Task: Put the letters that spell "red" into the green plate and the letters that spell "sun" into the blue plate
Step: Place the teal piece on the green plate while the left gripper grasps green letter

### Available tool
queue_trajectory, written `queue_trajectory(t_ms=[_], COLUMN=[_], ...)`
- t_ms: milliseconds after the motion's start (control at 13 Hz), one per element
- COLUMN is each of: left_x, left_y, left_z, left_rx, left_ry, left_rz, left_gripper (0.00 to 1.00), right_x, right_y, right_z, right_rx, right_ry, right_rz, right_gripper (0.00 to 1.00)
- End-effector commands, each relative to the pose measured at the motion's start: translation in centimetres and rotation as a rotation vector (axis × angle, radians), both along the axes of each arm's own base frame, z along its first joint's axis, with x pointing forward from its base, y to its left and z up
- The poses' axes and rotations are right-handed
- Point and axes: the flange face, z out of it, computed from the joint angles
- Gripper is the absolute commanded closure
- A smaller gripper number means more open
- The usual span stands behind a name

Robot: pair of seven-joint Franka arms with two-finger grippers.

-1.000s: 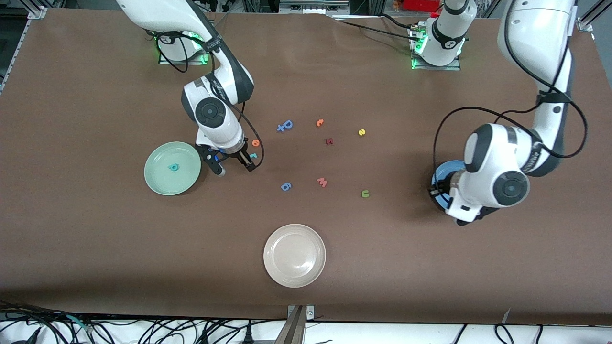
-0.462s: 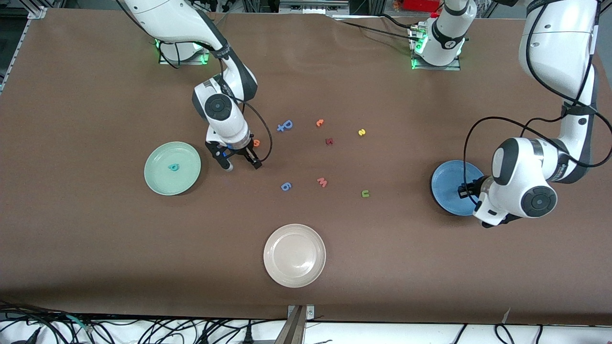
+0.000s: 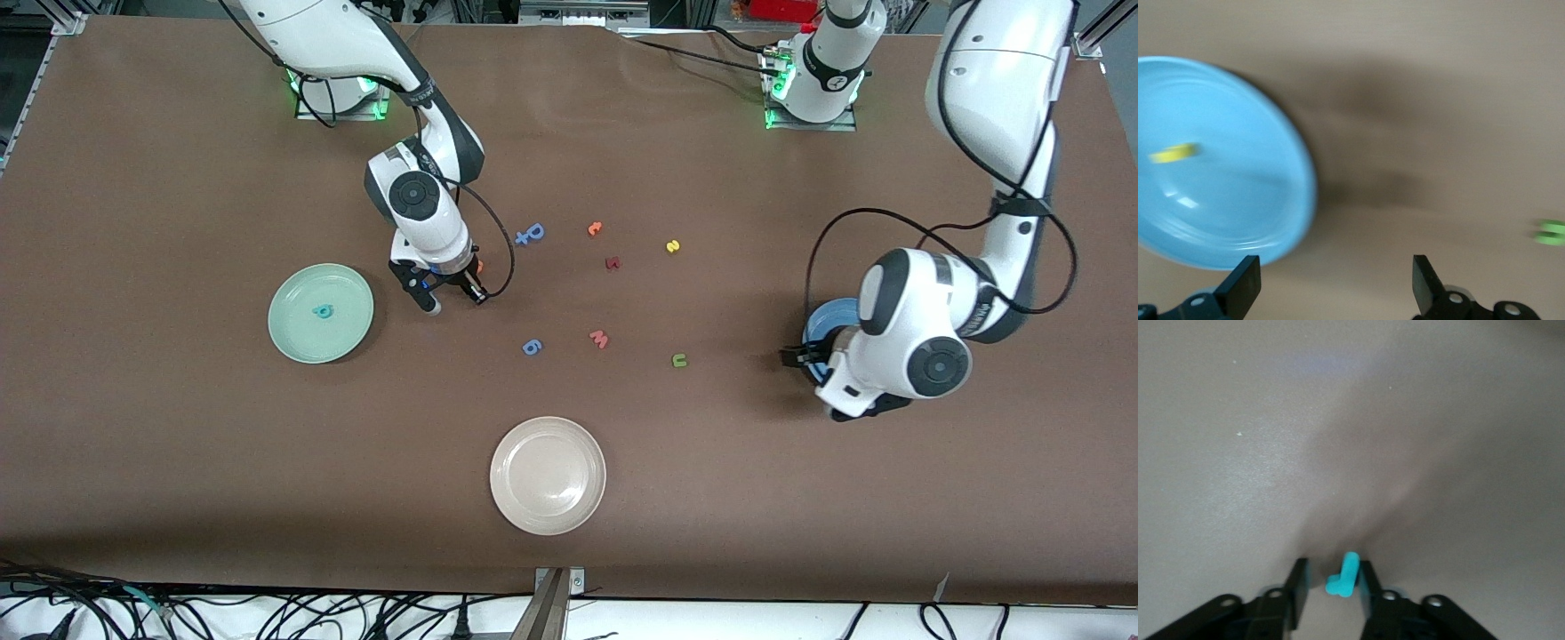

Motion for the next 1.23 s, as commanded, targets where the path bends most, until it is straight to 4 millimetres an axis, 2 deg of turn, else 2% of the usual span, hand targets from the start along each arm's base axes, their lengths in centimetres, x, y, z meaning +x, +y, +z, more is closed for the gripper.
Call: queue_trajectory(t_ms=[0, 231, 308, 462, 615, 692, 846, 1077, 1154], left_x=[-0.2, -1.1, -1.3, -1.9, -2.6, -2.7, -3.0, -3.9, -4.1], left_y=[-6.1, -12.5, -14.2, -16.6, -16.9, -16.9, -16.6, -16.9, -17.2], left_z=[1.0, -0.4, -1.7, -3.9, -5.9, -6.6, -7.6, -8.4, -8.4], left_rx=[-0.044, -0.07, -0.082, -0.101, -0.102, -0.099, -0.091, -0.082, -0.079], left_ry=[-0.082, -0.183, -0.232, -0.309, -0.329, -0.328, -0.313, -0.293, -0.291], left_rz=[-0.053, -0.129, -0.146, -0.163, -0.164, -0.168, -0.168, -0.164, -0.158], left_gripper=[0.0, 0.0, 0.0, 0.0, 0.0, 0.0, 0.0, 0.04, 0.12], right_x=[-0.1, 0.8, 1.5, 3.5, 5.3, 6.3, 7.5, 7.9, 7.4], right_y=[0.0, -0.1, -0.9, -3.8, -7.5, -10.5, -15.2, -19.7, -20.3], right_z=[-0.4, 1.5, 2.9, 5.7, 7.8, 8.5, 8.9, 7.5, 6.3], right_rx=[0.007, 0.019, 0.015, -0.042, -0.103, -0.124, -0.147, -0.168, -0.173], right_ry=[-0.001, -0.03, -0.038, 0.0, 0.078, 0.1, 0.138, 0.187, 0.211], right_rz=[-0.011, -0.001, 0.004, 0.074, 0.168, 0.213, 0.302, 0.371, 0.382], right_gripper=[0.84, 0.85, 0.85, 0.84, 0.84, 0.84, 0.84, 0.84, 0.84])
